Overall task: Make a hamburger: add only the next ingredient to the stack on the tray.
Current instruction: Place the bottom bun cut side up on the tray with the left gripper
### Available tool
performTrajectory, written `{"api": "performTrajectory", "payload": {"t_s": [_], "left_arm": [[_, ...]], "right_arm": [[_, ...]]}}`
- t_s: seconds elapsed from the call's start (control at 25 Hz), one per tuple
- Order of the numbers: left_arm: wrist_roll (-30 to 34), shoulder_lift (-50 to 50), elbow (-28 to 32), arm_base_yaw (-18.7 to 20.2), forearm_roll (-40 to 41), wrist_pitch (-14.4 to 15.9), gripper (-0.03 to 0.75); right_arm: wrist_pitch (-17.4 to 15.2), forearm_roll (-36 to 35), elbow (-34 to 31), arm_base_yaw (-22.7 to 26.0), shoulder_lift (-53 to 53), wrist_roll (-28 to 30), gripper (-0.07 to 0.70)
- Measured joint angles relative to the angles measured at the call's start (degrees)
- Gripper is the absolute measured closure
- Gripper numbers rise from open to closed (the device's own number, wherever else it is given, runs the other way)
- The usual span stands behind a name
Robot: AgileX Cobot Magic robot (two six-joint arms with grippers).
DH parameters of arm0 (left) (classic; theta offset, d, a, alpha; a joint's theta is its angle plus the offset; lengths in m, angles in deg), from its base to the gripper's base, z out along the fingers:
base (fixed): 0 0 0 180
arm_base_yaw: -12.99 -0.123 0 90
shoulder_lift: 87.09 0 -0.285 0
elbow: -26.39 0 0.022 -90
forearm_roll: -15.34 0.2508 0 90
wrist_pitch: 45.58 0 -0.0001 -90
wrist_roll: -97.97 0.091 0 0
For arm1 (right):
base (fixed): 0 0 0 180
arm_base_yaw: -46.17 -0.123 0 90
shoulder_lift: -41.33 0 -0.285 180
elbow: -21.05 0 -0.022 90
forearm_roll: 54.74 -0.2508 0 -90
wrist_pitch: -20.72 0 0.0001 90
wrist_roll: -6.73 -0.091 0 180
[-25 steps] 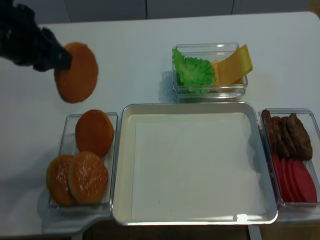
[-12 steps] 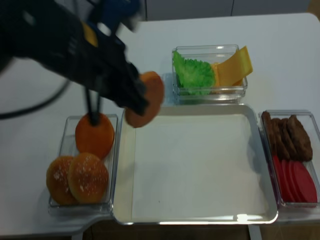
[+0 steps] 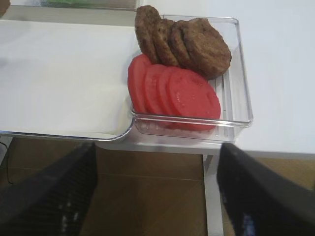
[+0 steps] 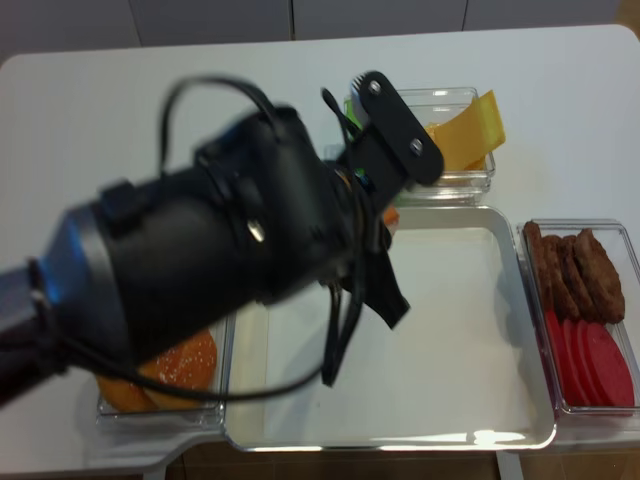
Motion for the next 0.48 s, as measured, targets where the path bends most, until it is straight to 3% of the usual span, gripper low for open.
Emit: {"api": "performTrajectory", "payload": {"t_s": [0.2, 0.48], "left_arm": [[-8.0, 3.6, 0.0, 5.0, 11.9, 0.3, 0.578], [-11.9, 9.4, -0.1, 8.9, 20.4, 5.2, 0.579]], "right_arm": [[0.0, 0.0, 0.0, 0.0, 0.0, 0.0, 0.059], [0.0, 0.0, 0.0, 0.0, 0.0, 0.0, 0.059]]}}
